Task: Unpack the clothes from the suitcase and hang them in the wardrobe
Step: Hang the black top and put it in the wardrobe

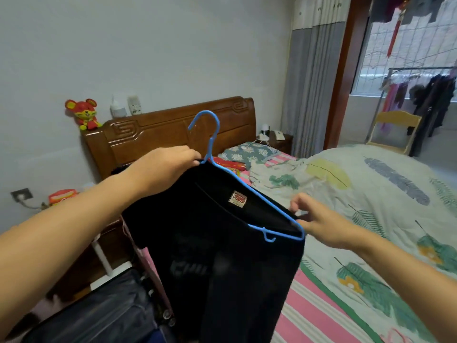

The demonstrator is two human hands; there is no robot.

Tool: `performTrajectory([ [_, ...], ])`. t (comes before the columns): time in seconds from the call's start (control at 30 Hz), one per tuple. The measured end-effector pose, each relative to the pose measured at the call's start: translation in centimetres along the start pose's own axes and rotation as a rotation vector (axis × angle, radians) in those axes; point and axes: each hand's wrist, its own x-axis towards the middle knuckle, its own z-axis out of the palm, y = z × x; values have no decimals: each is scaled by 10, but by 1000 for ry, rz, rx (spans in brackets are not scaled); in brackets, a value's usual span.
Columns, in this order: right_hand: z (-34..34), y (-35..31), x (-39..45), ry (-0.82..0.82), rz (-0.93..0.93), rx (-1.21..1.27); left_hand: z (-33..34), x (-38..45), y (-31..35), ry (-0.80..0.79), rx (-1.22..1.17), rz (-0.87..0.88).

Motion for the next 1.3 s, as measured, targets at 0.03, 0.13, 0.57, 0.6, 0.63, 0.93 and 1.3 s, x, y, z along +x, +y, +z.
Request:
performTrajectory([
  [0.03, -3, -1, -1, -14, -4, 2, 7, -9, -4, 11, 15, -52],
  [0.13, -1, -10, 8, -29, -2, -126, 34, -28, -6, 20, 60, -144],
  [0.57, 30, 16, -15, 128, 277, -325, 11, -35, -36, 110, -62, -668],
  [0.6, 38, 7, -1, 135, 237, -300, 9, -25, -27, 68, -76, -614],
  [0.63, 44, -2, 12, 170, 190, -274, 6, -16, -18, 37, -95, -568],
  [0.93, 51, -44, 64, 306, -324, -474, -19, 5, 24, -204, -289, -348],
  [1.3, 78, -62, 65, 574, -494, -392, -13, 20, 97, 109, 34, -666],
])
